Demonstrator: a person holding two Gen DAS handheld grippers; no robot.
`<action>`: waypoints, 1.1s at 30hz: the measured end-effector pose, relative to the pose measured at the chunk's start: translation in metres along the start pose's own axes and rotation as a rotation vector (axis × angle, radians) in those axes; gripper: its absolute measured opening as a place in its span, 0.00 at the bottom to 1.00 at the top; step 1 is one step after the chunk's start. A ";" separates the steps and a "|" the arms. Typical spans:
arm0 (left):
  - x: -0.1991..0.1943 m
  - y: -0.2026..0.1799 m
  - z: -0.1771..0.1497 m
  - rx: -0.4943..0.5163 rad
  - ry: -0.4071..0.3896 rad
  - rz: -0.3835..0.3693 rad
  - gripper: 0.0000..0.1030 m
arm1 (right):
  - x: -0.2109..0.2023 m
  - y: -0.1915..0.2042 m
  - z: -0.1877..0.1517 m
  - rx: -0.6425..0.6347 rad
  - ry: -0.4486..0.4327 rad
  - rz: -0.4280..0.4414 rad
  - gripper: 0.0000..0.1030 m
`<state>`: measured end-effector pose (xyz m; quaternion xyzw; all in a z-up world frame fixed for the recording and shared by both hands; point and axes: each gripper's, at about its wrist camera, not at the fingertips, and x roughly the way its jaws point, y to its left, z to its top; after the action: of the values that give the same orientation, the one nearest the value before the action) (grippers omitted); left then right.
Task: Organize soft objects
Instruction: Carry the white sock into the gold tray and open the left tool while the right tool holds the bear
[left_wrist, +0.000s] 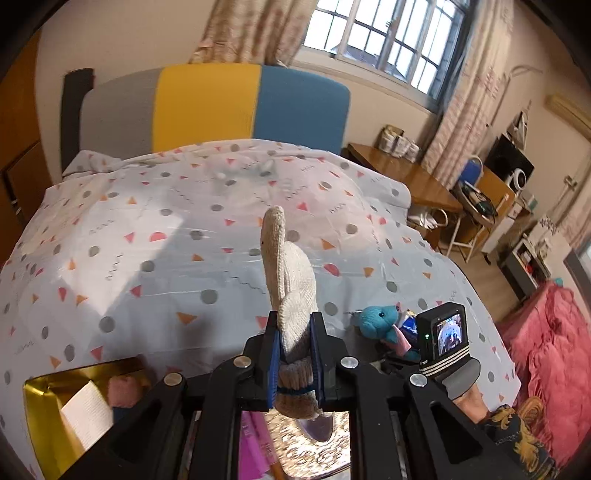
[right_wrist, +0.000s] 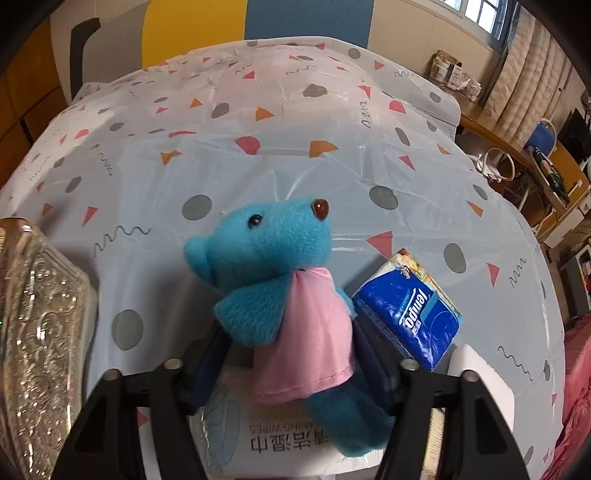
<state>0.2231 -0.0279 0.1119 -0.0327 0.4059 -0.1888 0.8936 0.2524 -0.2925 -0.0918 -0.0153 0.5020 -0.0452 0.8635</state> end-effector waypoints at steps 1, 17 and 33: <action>-0.004 0.007 -0.003 -0.011 -0.006 0.007 0.14 | 0.001 0.000 0.000 0.005 -0.001 -0.009 0.39; -0.067 0.131 -0.071 -0.233 -0.069 0.139 0.14 | 0.014 -0.001 -0.007 0.020 0.011 0.025 0.35; -0.054 0.225 -0.165 -0.424 0.058 0.321 0.15 | 0.013 0.003 -0.013 -0.012 -0.026 0.015 0.36</action>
<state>0.1385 0.2166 -0.0075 -0.1490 0.4619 0.0436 0.8732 0.2482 -0.2911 -0.1099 -0.0172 0.4911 -0.0355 0.8702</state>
